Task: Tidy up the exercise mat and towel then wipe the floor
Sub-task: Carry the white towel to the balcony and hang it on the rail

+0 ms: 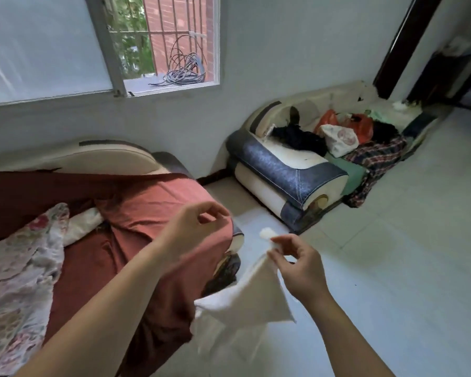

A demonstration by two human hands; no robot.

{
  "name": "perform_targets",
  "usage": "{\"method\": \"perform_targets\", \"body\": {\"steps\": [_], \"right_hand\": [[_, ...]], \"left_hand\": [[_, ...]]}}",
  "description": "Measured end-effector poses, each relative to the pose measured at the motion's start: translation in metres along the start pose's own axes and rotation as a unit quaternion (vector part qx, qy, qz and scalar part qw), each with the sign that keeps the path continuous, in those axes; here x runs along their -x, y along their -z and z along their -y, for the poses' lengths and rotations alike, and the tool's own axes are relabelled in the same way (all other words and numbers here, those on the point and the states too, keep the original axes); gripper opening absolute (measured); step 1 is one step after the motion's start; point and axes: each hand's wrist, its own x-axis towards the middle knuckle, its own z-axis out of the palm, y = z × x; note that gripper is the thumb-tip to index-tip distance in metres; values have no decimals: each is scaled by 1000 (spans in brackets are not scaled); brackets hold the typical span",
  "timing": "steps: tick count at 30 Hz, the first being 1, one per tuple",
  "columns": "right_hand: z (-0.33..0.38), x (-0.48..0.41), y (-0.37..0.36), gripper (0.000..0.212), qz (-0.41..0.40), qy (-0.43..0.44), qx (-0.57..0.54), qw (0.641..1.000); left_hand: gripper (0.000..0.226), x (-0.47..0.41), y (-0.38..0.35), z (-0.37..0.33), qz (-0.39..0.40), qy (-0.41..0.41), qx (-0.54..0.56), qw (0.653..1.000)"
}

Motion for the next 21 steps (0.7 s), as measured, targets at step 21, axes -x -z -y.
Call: {"method": "perform_targets", "body": {"steps": [21], "right_hand": [[-39,-353,10,32,50,12,87,995]], "left_hand": [[20,-348,-48,104,151,26,-70,986]]}}
